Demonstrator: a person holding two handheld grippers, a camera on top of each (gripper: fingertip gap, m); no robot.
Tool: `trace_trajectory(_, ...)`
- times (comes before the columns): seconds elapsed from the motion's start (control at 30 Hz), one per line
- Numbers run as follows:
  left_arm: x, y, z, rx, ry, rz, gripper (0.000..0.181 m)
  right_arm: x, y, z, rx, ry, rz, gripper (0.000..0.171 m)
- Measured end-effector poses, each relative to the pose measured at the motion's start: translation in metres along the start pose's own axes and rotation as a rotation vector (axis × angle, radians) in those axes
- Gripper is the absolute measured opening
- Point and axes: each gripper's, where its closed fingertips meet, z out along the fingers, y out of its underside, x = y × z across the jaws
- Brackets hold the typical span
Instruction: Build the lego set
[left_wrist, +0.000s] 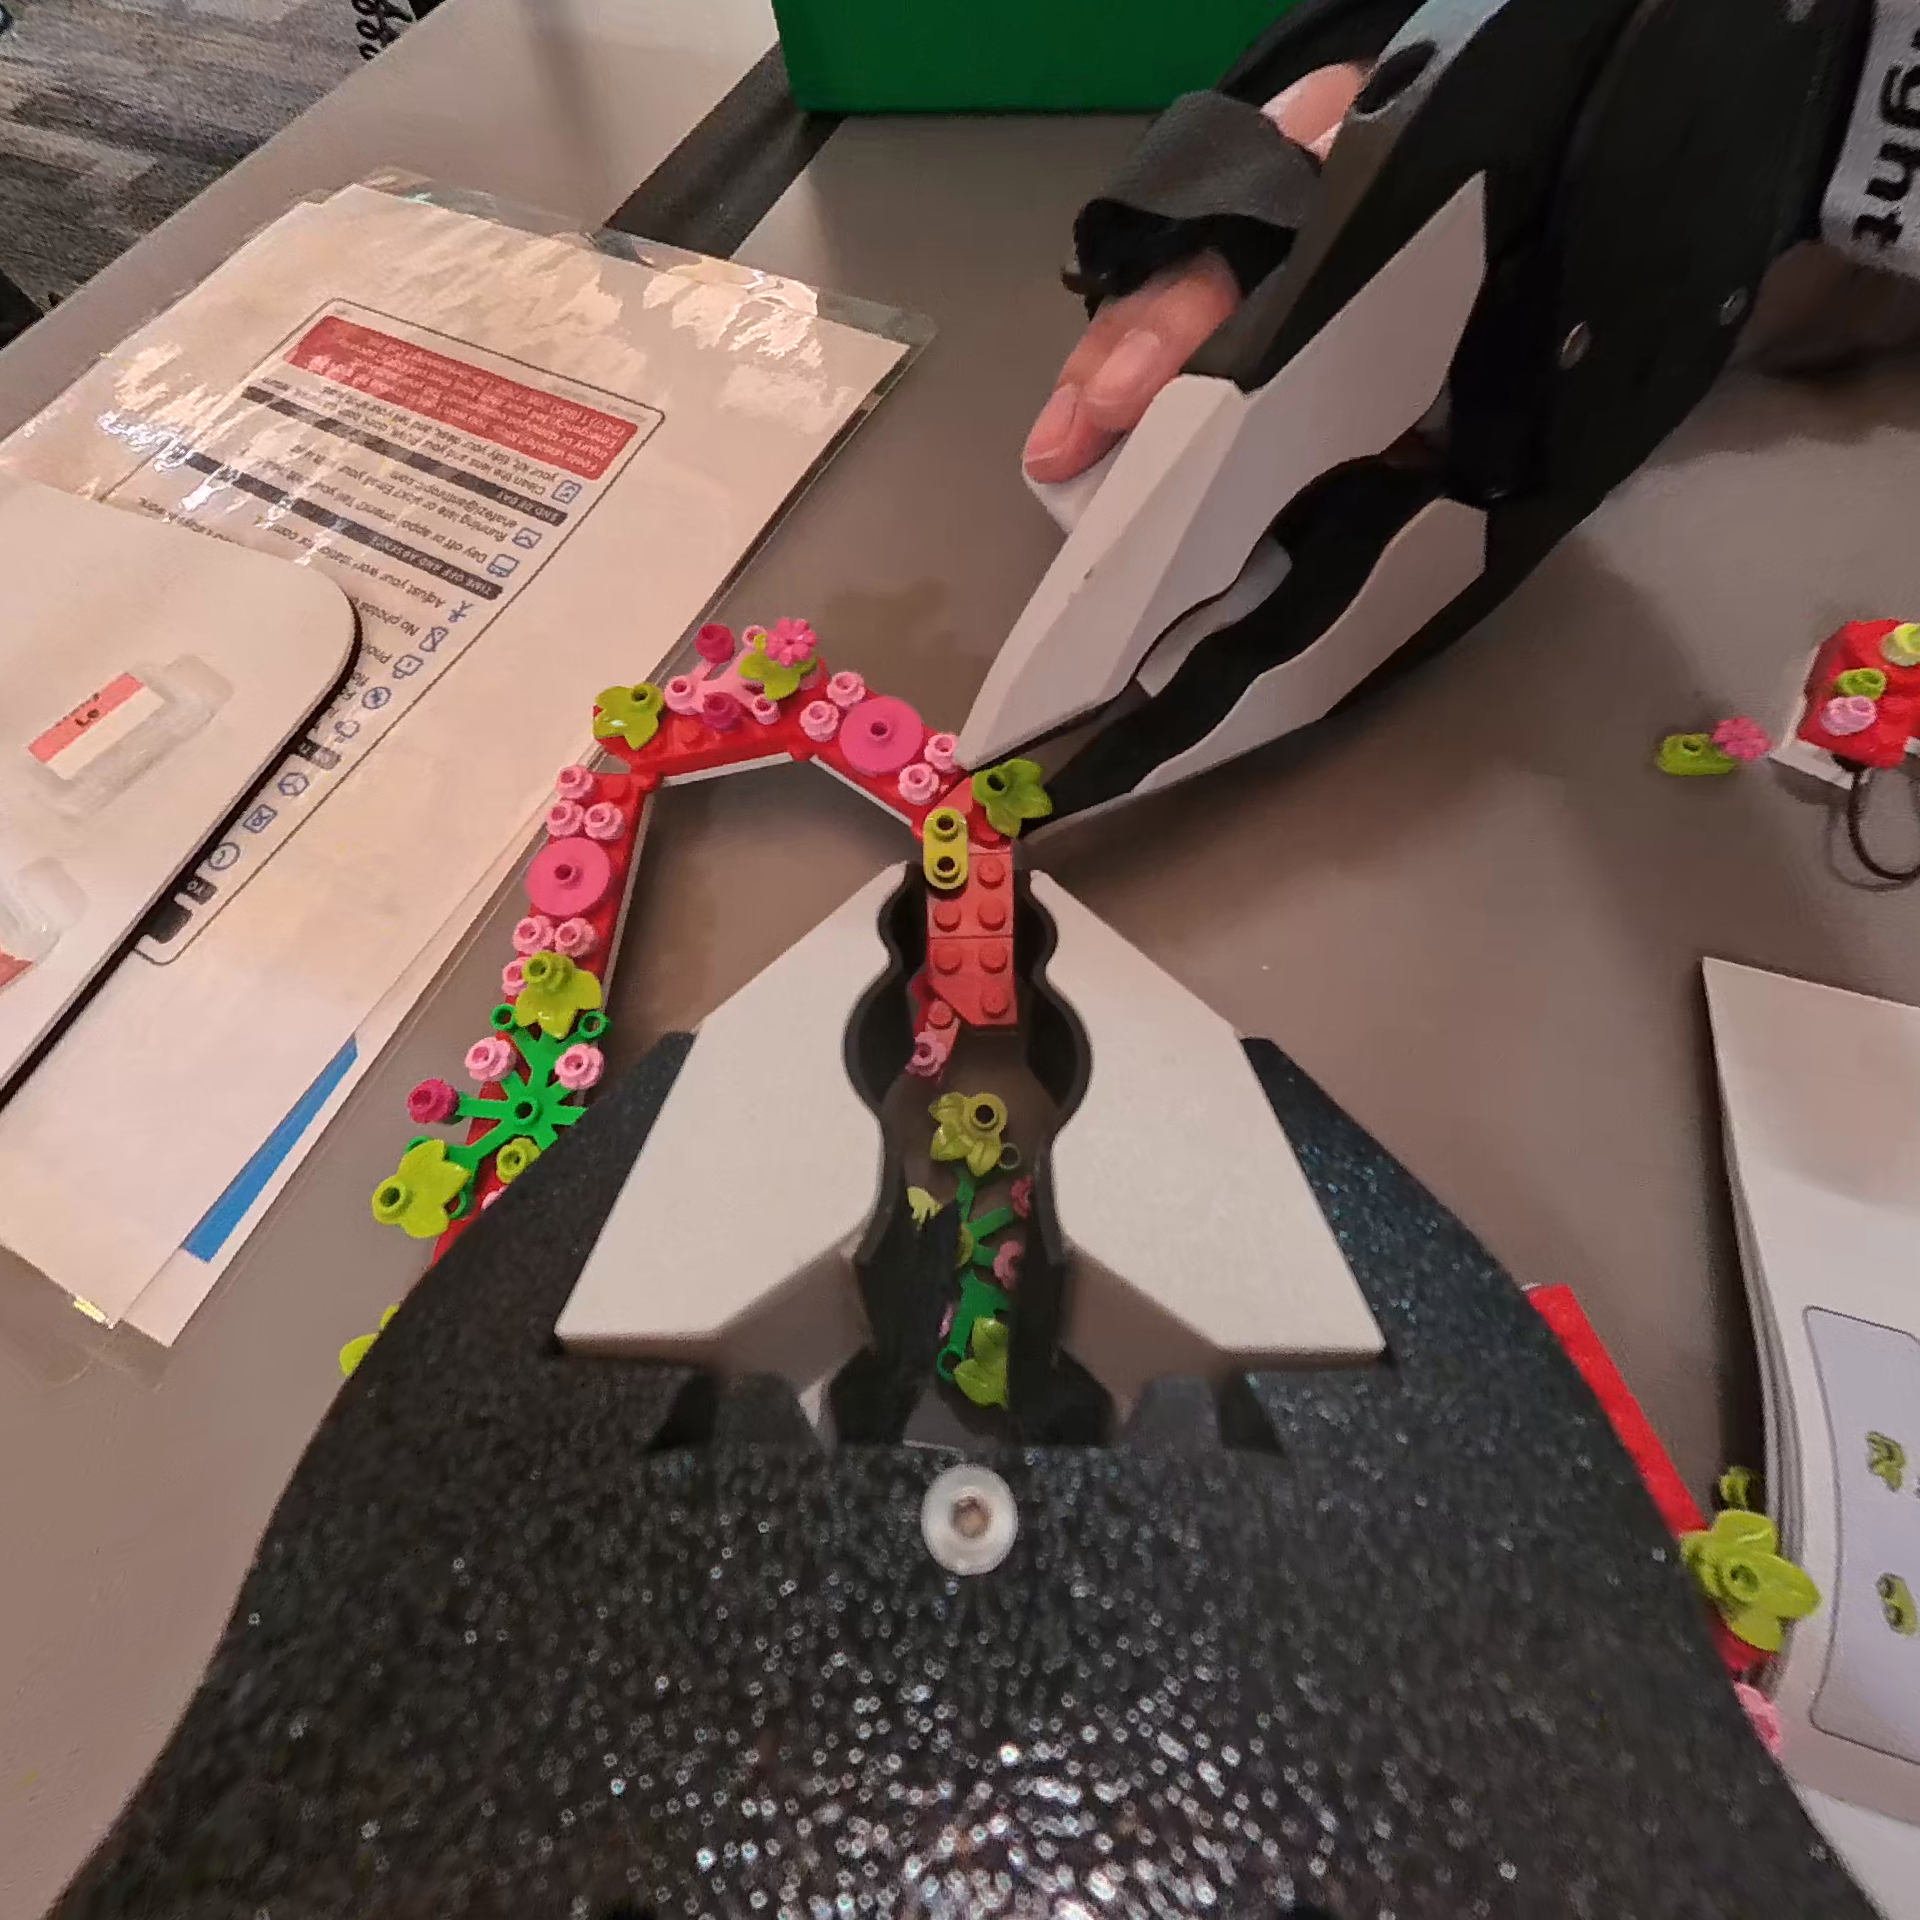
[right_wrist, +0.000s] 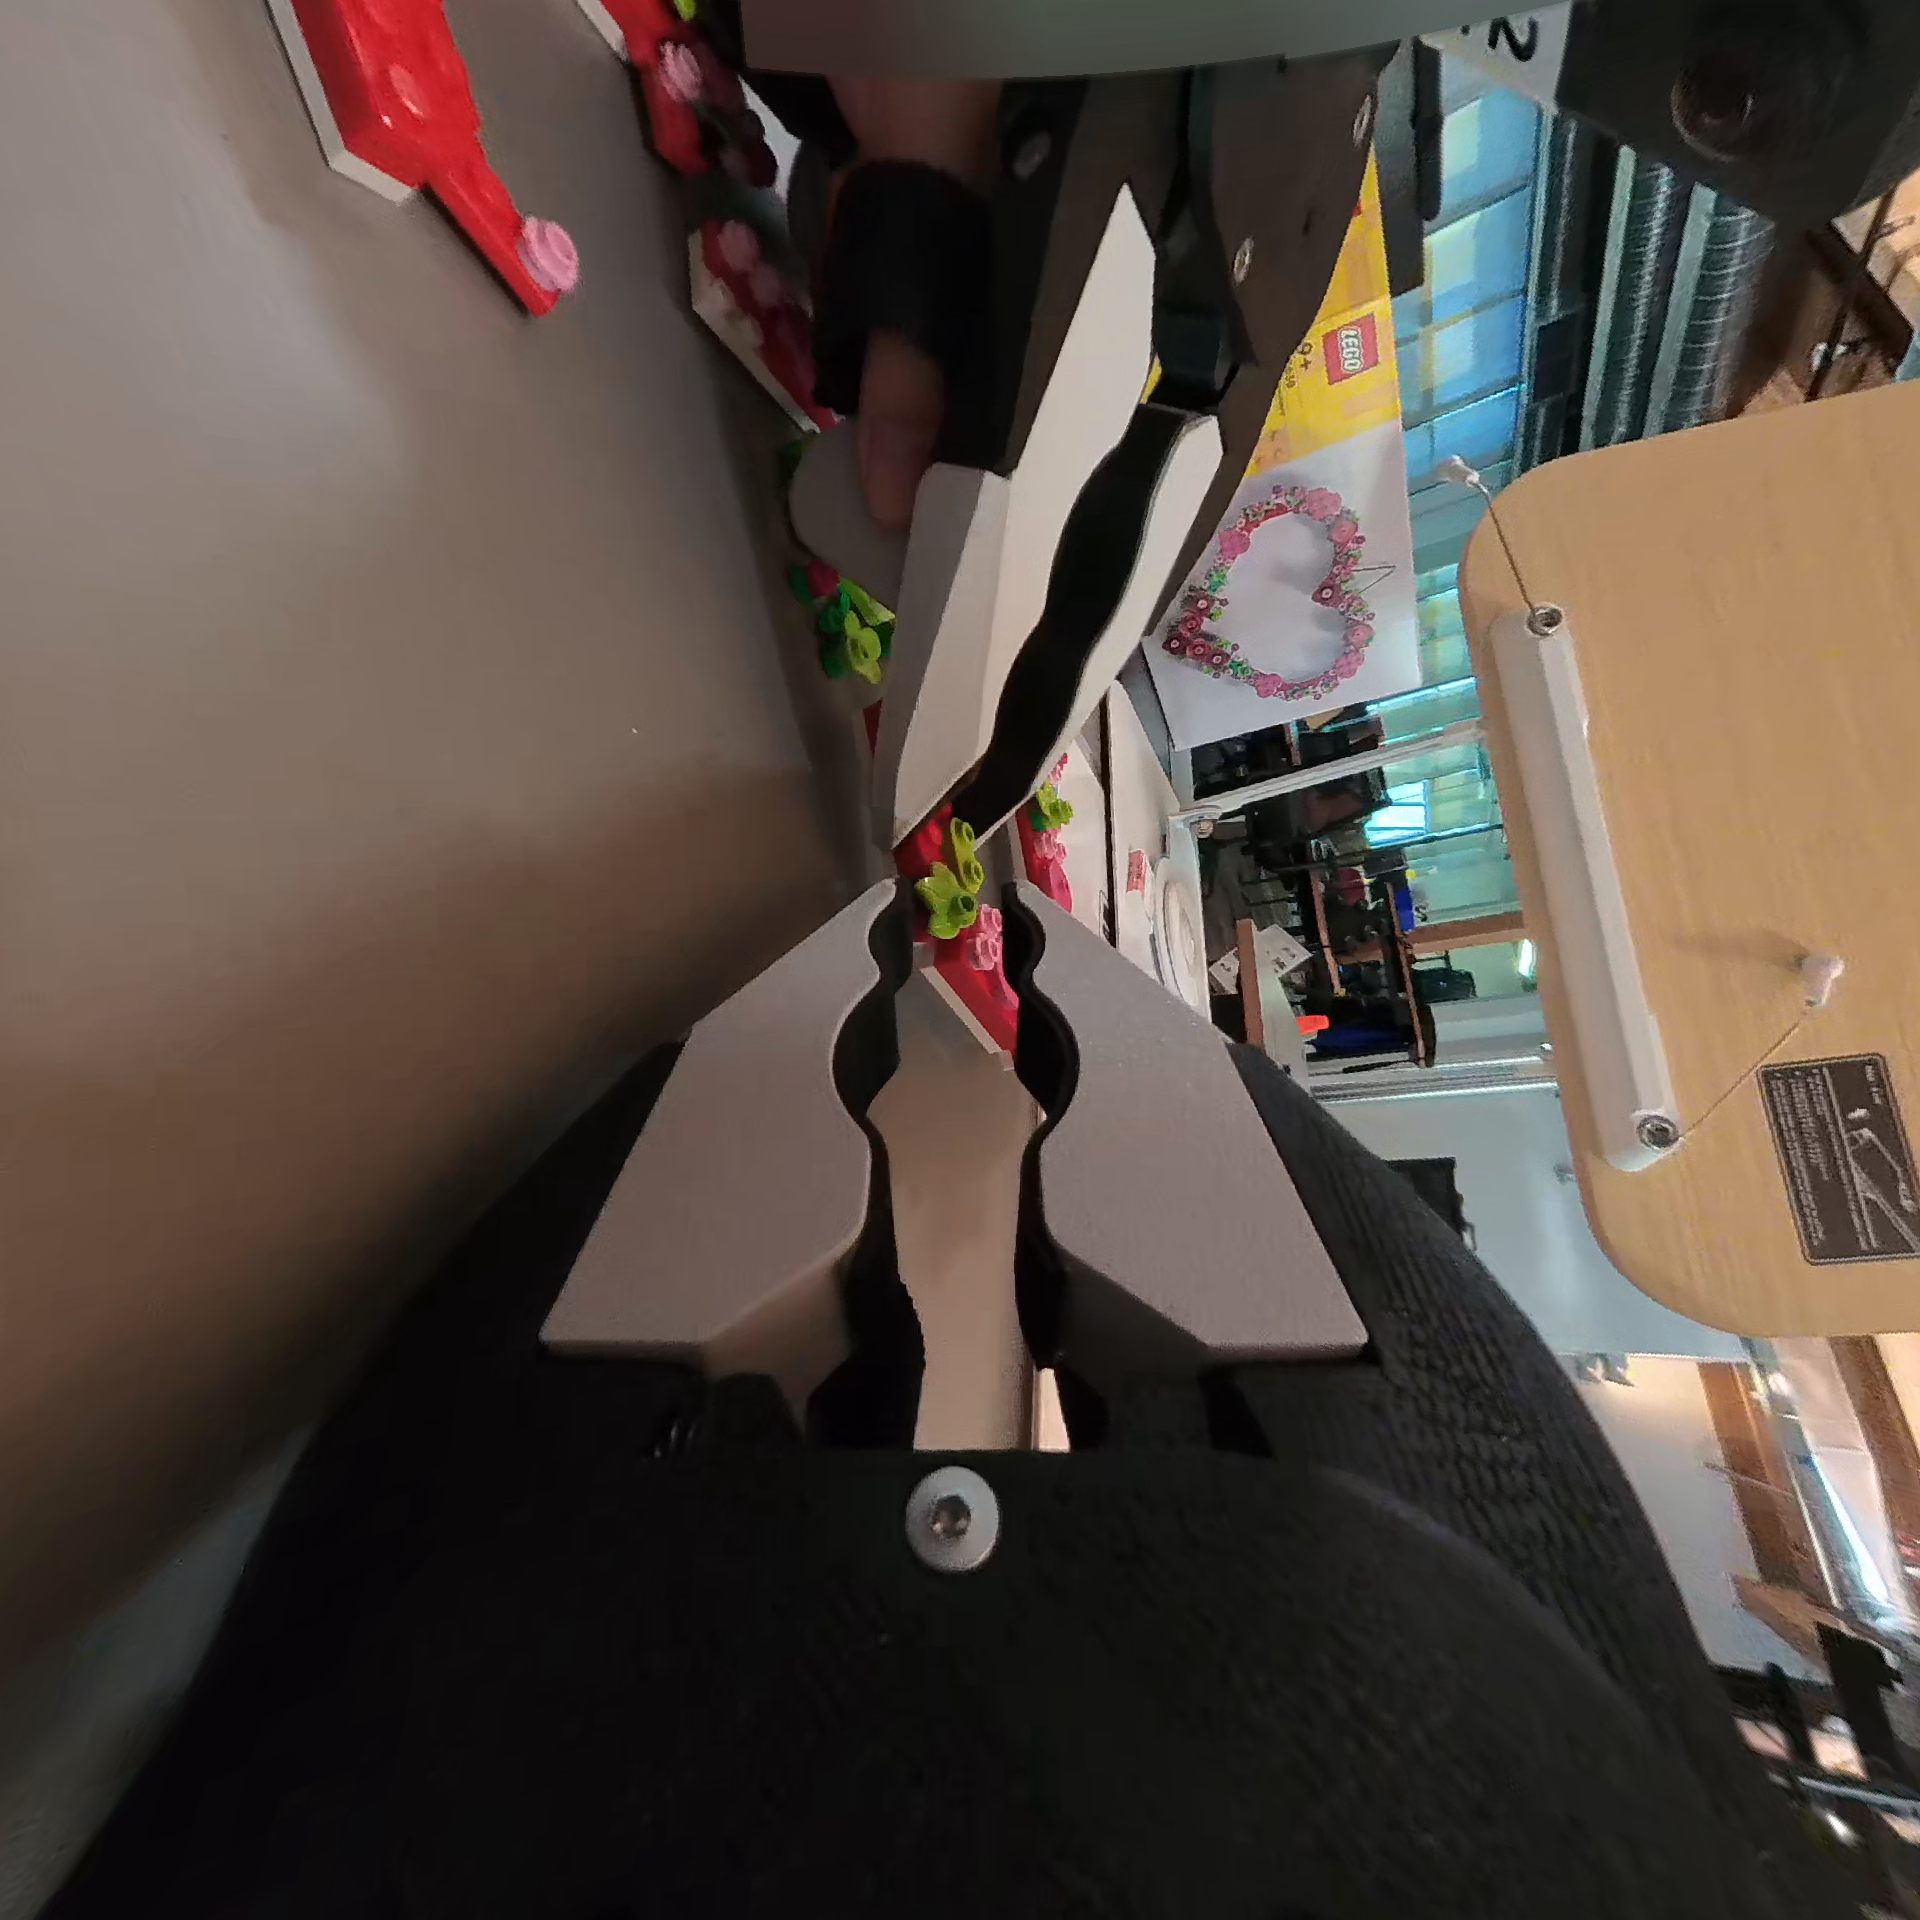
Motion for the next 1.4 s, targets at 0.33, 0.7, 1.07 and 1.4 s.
trace_trajectory(0.33, 0.0002, 0.0002, 0.0, -0.003, 0.005, -0.001, 0.015, 0.002, -0.0004, -0.0012, 0.01, 0.0, 0.033, 0.016)
trace_trajectory(0.7, 0.0011, 0.001, 0.0005, -0.01, 0.004, 0.016, 0.015, 0.0046, -0.0018, -0.0027, 0.022, 0.013, 0.043, 0.014)
trace_trajectory(1.07, 0.0012, 0.0005, 0.0003, -0.006, 0.012, 0.005, 0.015, 0.0015, -0.0022, -0.0023, 0.028, -0.013, 0.063, 0.015)
trace_trajectory(1.4, 0.0015, 0.0003, -0.0003, -0.002, 0.029, -0.012, 0.015, -0.0005, -0.0007, -0.0008, 0.016, -0.027, 0.071, 0.017)
